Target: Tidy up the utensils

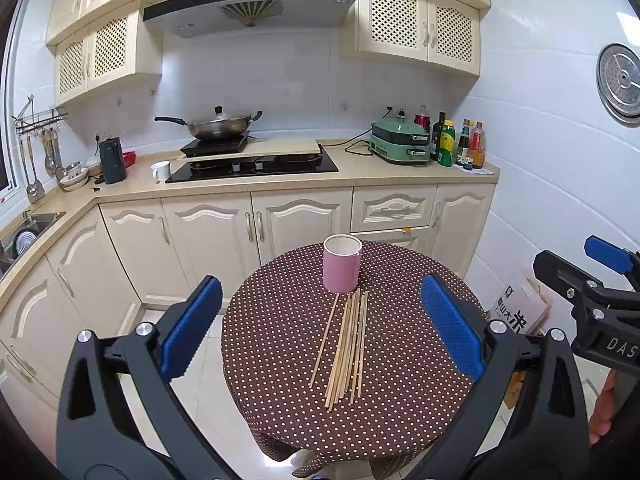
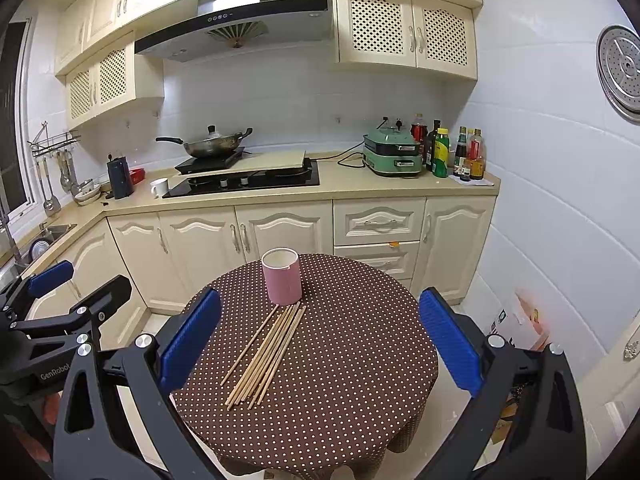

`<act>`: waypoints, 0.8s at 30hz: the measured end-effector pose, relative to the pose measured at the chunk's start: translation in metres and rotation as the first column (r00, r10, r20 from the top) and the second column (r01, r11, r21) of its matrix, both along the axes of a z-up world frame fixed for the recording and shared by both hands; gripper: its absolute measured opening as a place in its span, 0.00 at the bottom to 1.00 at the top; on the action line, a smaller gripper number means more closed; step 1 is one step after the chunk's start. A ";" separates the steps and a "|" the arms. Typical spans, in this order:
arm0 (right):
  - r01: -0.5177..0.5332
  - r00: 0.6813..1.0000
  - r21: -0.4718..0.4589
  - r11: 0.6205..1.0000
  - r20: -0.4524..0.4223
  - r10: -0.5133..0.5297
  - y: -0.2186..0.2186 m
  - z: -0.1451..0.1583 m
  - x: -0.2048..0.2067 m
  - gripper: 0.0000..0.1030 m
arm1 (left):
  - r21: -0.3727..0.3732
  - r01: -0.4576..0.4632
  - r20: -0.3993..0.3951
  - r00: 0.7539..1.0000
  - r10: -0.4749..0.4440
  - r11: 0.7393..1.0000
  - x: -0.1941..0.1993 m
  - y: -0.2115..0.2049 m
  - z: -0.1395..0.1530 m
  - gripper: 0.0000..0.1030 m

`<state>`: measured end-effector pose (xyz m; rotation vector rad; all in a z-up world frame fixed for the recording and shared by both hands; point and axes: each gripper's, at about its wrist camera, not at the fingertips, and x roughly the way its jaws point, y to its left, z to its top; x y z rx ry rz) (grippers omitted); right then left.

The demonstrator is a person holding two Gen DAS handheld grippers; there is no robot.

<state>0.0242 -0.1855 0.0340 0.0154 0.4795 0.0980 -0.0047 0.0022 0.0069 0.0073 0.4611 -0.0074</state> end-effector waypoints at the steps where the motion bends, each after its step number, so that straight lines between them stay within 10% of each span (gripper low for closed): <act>1: -0.002 1.000 0.000 1.000 0.000 0.002 0.001 0.000 0.000 0.92 | 0.008 -0.004 -0.001 1.000 0.004 1.000 0.000 -0.001 -0.001 0.94; 24: -0.012 1.000 0.007 1.000 -0.013 0.012 0.002 -0.003 0.002 0.92 | 0.004 0.007 -0.008 1.000 -0.007 1.000 0.000 0.001 -0.006 0.94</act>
